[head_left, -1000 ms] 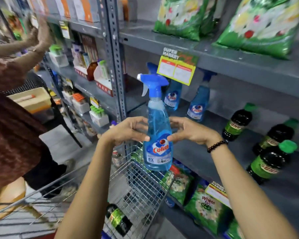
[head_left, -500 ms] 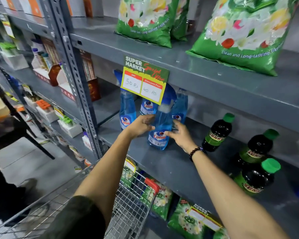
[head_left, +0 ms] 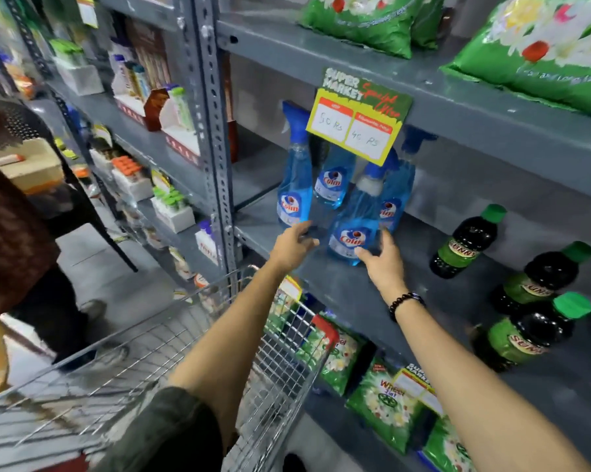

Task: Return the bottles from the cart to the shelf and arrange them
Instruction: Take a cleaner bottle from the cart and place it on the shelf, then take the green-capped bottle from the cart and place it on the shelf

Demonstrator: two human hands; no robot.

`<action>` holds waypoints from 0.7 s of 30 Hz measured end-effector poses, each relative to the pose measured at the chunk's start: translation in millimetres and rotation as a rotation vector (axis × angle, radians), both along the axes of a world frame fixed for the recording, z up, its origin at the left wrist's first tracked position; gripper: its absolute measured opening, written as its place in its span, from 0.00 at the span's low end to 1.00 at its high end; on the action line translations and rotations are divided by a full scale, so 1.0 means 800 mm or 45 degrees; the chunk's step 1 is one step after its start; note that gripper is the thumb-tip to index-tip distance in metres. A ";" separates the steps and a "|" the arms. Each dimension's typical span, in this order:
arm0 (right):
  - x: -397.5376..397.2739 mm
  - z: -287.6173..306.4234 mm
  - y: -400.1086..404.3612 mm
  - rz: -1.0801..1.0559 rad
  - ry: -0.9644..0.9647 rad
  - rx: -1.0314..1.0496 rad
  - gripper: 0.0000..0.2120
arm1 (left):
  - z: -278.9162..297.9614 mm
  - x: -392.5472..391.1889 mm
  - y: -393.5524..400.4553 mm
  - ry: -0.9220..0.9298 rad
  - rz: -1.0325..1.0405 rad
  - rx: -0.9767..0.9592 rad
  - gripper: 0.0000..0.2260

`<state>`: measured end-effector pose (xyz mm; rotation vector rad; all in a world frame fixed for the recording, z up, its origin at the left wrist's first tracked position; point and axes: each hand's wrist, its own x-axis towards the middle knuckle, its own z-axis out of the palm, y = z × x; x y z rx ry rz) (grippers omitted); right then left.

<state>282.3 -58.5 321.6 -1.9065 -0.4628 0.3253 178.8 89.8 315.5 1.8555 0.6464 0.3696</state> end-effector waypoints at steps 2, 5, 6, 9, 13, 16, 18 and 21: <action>-0.043 -0.016 0.006 -0.143 -0.082 -0.140 0.35 | -0.030 -0.049 -0.006 -0.007 0.171 -0.179 0.22; -0.116 -0.048 0.025 -0.149 -0.090 -0.240 0.33 | -0.084 -0.133 -0.013 0.025 0.366 -0.371 0.22; -0.136 -0.061 0.032 -0.080 -0.096 -0.308 0.32 | -0.101 -0.162 -0.016 0.049 0.431 -0.418 0.22; -0.186 -0.104 0.051 0.185 -0.159 -0.502 0.28 | -0.158 -0.243 -0.029 0.196 0.655 -0.547 0.20; -0.232 -0.167 0.079 0.509 -0.084 -0.715 0.27 | -0.228 -0.325 -0.050 0.318 0.937 -0.805 0.19; -0.256 -0.229 0.102 0.814 0.195 -0.919 0.26 | -0.280 -0.355 -0.063 0.372 1.119 -0.944 0.17; -0.266 -0.279 0.118 0.995 0.362 -1.098 0.27 | -0.319 -0.358 -0.066 0.336 1.253 -1.089 0.17; -0.275 -0.358 0.134 1.120 0.526 -1.308 0.28 | -0.373 -0.352 -0.052 0.246 1.502 -1.300 0.15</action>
